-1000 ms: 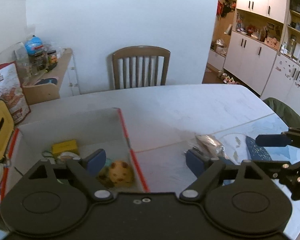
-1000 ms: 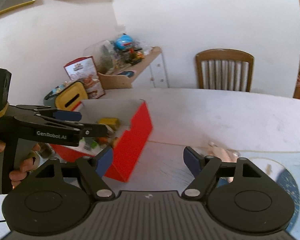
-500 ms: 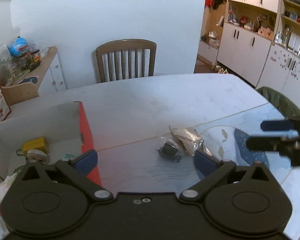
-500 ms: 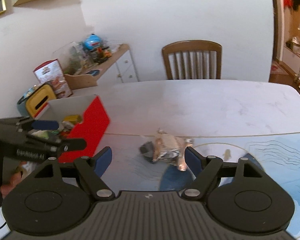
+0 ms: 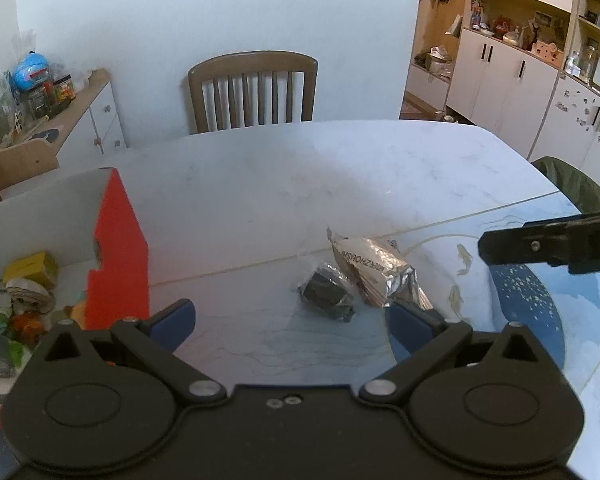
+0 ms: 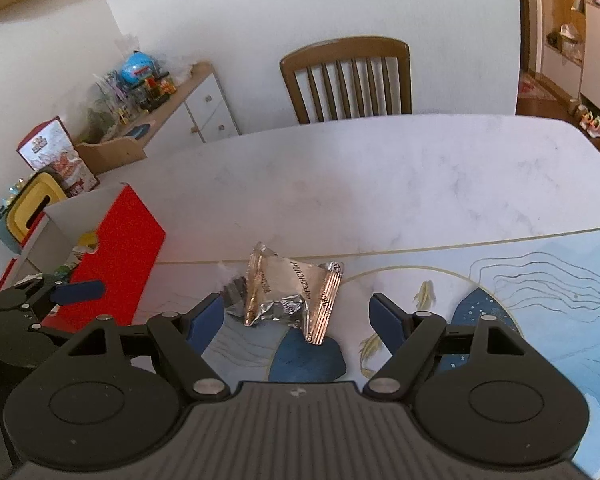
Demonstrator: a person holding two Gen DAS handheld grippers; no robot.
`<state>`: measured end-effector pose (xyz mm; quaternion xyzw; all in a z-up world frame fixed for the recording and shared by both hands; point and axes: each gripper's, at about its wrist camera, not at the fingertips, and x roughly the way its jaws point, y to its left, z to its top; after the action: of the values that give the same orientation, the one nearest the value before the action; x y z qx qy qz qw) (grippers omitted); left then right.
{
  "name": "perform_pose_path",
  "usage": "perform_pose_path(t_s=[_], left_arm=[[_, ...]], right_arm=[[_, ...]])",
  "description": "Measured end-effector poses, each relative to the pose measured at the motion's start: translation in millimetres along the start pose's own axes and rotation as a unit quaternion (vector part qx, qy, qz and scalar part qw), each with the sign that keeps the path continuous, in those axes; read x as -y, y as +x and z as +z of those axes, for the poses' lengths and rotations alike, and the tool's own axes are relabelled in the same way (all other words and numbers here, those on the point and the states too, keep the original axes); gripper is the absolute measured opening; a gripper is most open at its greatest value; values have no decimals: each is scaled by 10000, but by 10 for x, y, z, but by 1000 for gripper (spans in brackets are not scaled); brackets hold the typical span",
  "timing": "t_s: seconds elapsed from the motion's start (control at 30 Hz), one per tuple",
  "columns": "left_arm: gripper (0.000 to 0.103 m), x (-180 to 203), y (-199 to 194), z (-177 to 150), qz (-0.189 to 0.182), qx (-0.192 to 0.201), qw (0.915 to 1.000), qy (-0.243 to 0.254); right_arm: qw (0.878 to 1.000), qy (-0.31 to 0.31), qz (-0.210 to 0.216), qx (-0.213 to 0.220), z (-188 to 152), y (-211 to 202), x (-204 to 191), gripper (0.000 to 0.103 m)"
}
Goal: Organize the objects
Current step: 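Move both tools back to the foil bag and clear plastic bag, then grasp the clear plastic bag with the left tool while the right grasps the silver foil bag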
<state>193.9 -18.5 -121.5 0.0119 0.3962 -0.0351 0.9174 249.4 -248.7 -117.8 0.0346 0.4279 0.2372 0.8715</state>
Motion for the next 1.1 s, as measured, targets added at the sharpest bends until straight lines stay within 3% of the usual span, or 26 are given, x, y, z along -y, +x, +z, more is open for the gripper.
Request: perform_pose_path(t_s=[0.4, 0.93, 1.1], left_arm=[[102, 52, 414, 30, 221, -167, 9996, 74], [102, -5, 811, 61, -51, -406, 9989, -239], [97, -29, 883, 59, -76, -479, 9981, -389]], right_arm=[[9990, 213, 71, -389, 134, 513, 54, 79], [9973, 265, 70, -677, 120, 1020, 48, 79], [9971, 289, 105, -697, 123, 1086, 55, 79]])
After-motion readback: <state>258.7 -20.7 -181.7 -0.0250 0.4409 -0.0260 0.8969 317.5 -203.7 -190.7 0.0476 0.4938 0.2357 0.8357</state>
